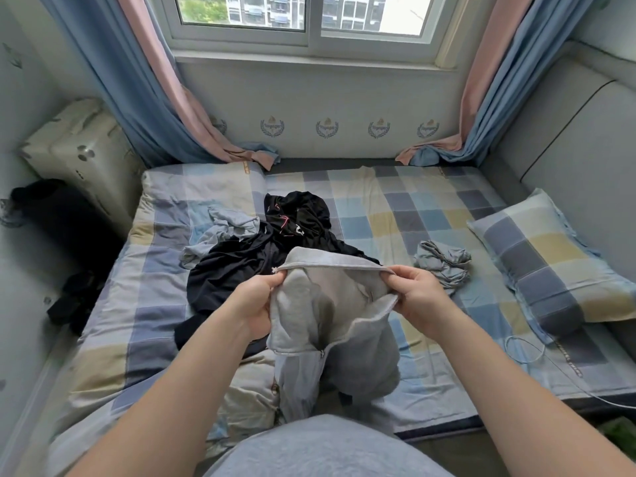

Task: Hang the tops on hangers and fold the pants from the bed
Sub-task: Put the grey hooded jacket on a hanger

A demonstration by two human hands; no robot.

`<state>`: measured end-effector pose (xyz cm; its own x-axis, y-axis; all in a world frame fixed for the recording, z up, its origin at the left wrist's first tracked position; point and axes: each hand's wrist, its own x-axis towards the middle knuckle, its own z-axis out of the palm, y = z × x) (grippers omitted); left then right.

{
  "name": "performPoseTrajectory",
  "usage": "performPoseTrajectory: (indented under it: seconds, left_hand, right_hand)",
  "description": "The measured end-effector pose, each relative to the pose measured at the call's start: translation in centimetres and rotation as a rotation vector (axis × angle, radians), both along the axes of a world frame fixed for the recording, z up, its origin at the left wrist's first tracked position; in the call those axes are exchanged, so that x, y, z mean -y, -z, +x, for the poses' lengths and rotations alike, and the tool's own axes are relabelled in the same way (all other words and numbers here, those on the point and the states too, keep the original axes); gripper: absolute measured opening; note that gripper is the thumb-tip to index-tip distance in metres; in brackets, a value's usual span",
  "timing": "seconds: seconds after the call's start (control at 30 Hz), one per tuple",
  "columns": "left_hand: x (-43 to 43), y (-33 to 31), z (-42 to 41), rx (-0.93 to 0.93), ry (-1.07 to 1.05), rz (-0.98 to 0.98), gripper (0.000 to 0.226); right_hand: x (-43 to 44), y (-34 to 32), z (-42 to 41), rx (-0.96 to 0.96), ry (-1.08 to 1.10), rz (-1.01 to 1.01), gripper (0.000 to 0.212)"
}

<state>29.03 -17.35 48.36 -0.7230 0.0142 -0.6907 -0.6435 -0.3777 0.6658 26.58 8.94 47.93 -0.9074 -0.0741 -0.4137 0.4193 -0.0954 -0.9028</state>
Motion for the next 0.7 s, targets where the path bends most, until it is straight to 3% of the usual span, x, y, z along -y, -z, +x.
performPoseTrajectory:
  seconds: [0.17,0.33,0.47,0.53,0.7]
  left_hand:
    - [1.0,0.6,-0.2,-0.035,0.152,0.129,0.024]
    - [2.2,1.4,-0.8,-0.014,0.138,0.219,0.030]
    - [1.6,2.0,-0.4,-0.016,0.109,0.339,0.033]
    - [1.2,2.1,-0.3,-0.024,0.088,0.297,0.033]
    - [-0.1,3.4,-0.1,-0.077,0.075,-0.035,0.029]
  right_hand:
    - [-0.2,-0.5,0.1,0.097,-0.051,-0.154,0.026]
    - [-1.0,-1.1,0.1,0.283,-0.006,-0.246,0.039]
    - [-0.8,-1.6,0.3,0.323,-0.010,-0.333,0.047]
    - [-0.3,-2.2,0.2,0.301,0.019,-0.386,0.044]
    - [1.4,-3.9,0.1,0.208,0.067,-0.524,0.038]
